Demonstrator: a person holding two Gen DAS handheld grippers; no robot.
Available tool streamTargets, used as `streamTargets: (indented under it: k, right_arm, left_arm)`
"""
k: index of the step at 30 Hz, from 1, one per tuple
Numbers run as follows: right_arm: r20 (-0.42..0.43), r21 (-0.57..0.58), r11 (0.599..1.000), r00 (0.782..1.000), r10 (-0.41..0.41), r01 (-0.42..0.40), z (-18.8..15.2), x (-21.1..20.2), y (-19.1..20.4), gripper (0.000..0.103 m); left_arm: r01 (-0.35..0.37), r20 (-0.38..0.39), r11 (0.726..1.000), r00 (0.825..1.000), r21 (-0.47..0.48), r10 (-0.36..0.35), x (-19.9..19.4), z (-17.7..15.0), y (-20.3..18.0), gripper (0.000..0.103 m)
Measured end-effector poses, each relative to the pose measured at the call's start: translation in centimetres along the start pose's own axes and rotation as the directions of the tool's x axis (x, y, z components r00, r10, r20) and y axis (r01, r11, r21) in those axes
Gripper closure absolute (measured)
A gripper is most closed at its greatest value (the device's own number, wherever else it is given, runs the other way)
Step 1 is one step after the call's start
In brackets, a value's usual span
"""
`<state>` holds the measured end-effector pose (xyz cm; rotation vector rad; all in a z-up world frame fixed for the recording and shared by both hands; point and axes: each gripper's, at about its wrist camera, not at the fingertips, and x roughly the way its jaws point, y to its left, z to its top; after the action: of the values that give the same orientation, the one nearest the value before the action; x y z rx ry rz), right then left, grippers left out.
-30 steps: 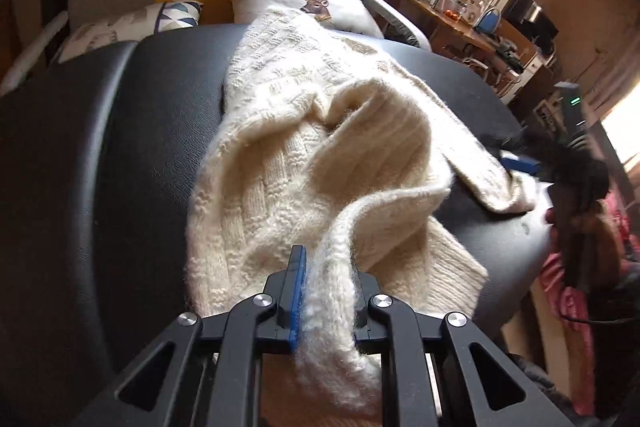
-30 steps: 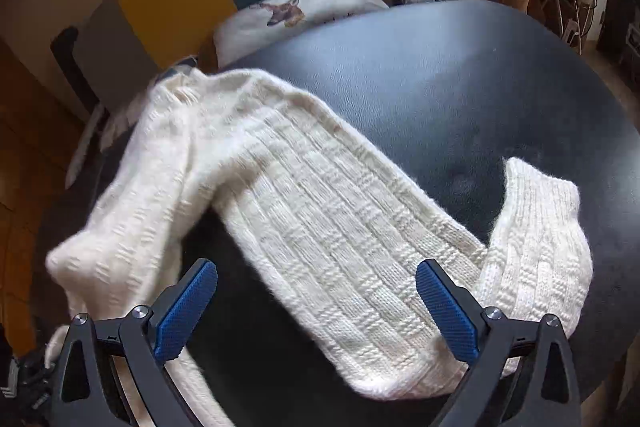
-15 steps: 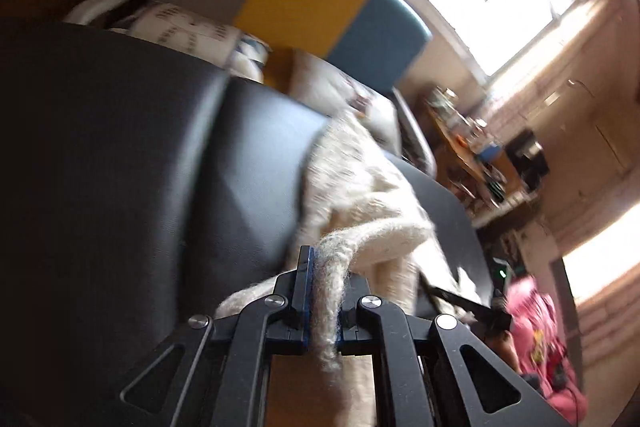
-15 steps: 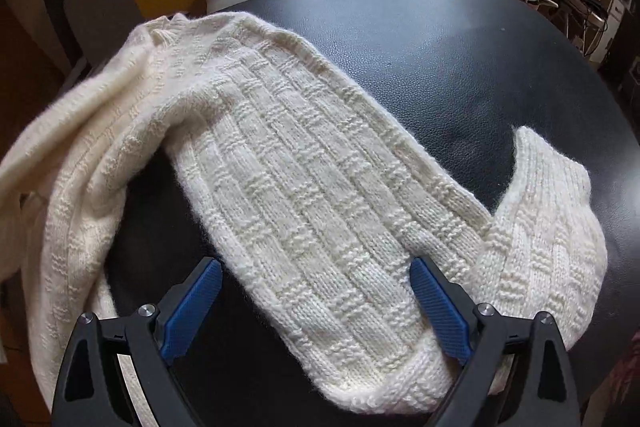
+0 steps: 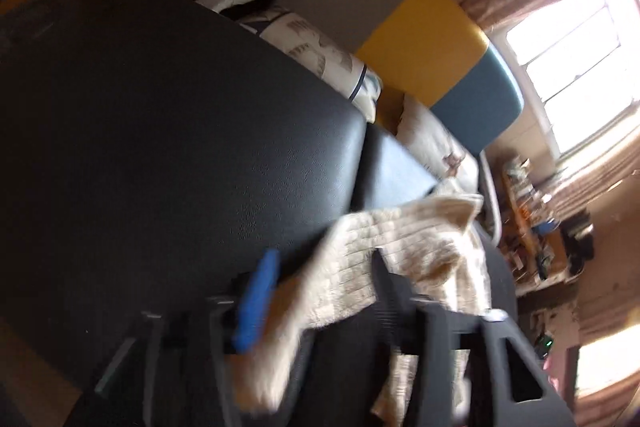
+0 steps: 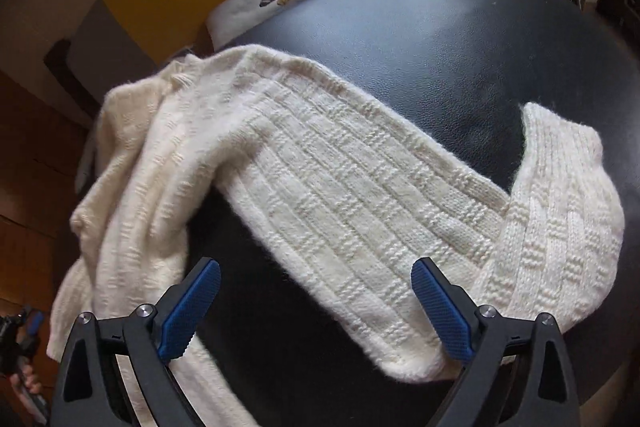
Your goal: Fold clothes
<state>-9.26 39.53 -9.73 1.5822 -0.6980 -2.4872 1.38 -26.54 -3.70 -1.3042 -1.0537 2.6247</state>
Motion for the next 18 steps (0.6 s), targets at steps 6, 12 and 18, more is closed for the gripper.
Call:
streamTargets:
  k: [6,12,18]
  right_arm:
    - [-0.039,-0.073,0.974,0.976,0.212,-0.215,-1.4,-0.5,5.0,0.004]
    - [-0.108,-0.303,0.925,0.973,0.204,-0.227,-5.5,-0.9,12.7,0.004]
    - [-0.189,-0.495,0.834,0.967,0.168,-0.242,-10.3,-0.6,16.2,0.006]
  left_arm:
    - [0.062,-0.071,0.983,0.996,0.171,-0.051,1.0,-6.0,-3.1,0.032]
    - [0.158,-0.320,0.944,0.946,0.289,-0.060,6.9,-13.5,-7.7,0.053]
    - [0.209,-0.406,0.955,0.907,0.210,-0.110,9.3,-15.8,-8.2,0.052]
